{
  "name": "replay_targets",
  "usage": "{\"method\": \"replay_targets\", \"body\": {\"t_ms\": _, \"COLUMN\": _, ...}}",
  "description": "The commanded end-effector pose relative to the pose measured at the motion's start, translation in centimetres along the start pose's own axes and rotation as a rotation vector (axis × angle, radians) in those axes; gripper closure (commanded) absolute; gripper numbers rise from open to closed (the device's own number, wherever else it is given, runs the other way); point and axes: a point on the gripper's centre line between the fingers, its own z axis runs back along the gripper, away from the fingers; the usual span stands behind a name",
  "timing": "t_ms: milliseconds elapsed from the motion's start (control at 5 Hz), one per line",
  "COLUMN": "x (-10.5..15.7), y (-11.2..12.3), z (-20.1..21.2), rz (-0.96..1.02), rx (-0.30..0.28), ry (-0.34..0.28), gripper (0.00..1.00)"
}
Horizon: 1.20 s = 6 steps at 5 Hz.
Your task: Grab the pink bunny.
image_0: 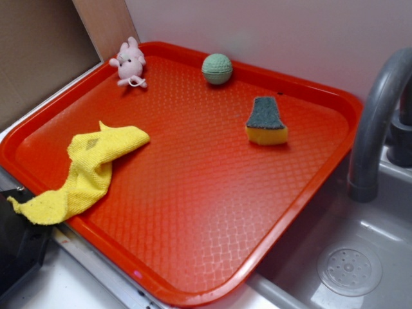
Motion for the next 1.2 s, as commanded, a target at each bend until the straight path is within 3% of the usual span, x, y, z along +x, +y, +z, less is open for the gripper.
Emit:
{"method": "replay_targets", "body": {"t_ms": 0, "x": 0.0, "y": 0.0, "z": 0.0, "rz": 0.000, "rx": 0.000, "ry": 0.000, "gripper": 0.00}}
{"method": "replay_targets", "body": {"t_ms": 200, "x": 2.7, "y": 0.2, "z": -1.2, "rz": 0.249, "rx": -0.021, "ry": -0.081, "gripper": 0.00}}
{"method": "replay_targets", "body": {"t_ms": 400, "x": 6.0, "y": 1.7, "z": -3.9, "rz": 0.491, "rx": -0.014, "ry": -0.216, "gripper": 0.00}}
{"method": "replay_targets", "body": {"t_ms": 600, "x": 9.3, "y": 4.0, "z": -7.0, "rz": 0.594, "rx": -0.008, "ry": -0.276, "gripper": 0.00}}
{"method": "replay_targets", "body": {"t_ms": 1000, "x": 16.5, "y": 9.6, "z": -11.7, "rz": 0.687, "rx": 0.117, "ry": -0.432, "gripper": 0.00}}
